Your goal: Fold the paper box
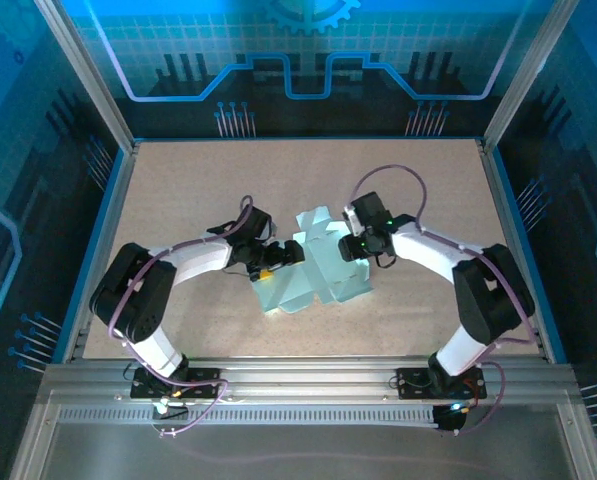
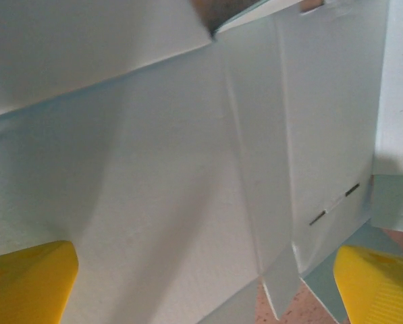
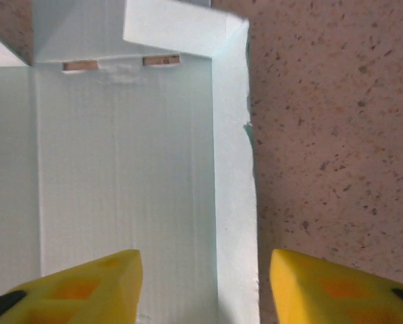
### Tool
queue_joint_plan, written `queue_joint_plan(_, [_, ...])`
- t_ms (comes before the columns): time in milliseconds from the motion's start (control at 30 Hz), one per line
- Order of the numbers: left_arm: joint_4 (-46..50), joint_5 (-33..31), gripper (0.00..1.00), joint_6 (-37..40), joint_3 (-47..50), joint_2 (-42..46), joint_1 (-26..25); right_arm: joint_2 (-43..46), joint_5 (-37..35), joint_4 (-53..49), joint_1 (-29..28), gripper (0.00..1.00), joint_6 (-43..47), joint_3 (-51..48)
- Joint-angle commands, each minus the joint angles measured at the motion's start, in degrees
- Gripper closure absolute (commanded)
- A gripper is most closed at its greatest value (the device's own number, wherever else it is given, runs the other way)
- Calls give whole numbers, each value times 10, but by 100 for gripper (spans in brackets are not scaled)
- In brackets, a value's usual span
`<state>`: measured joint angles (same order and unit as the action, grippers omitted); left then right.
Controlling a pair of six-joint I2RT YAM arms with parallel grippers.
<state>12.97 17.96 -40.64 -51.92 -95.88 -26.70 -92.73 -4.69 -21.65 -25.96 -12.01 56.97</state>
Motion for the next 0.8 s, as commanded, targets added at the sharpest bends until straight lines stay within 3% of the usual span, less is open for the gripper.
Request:
queue_joint_plan(0, [0, -4, 2, -9, 6, -5, 2, 31, 56, 43, 21, 44, -12, -30])
queue_joint_plan(633, [14, -7, 2, -5, 3, -9, 7, -12, 76, 71, 47, 55, -30, -46])
queue_joint_plan(767, [12, -4, 2, -6, 4, -9, 8, -18, 78, 78, 47, 63, -31, -46])
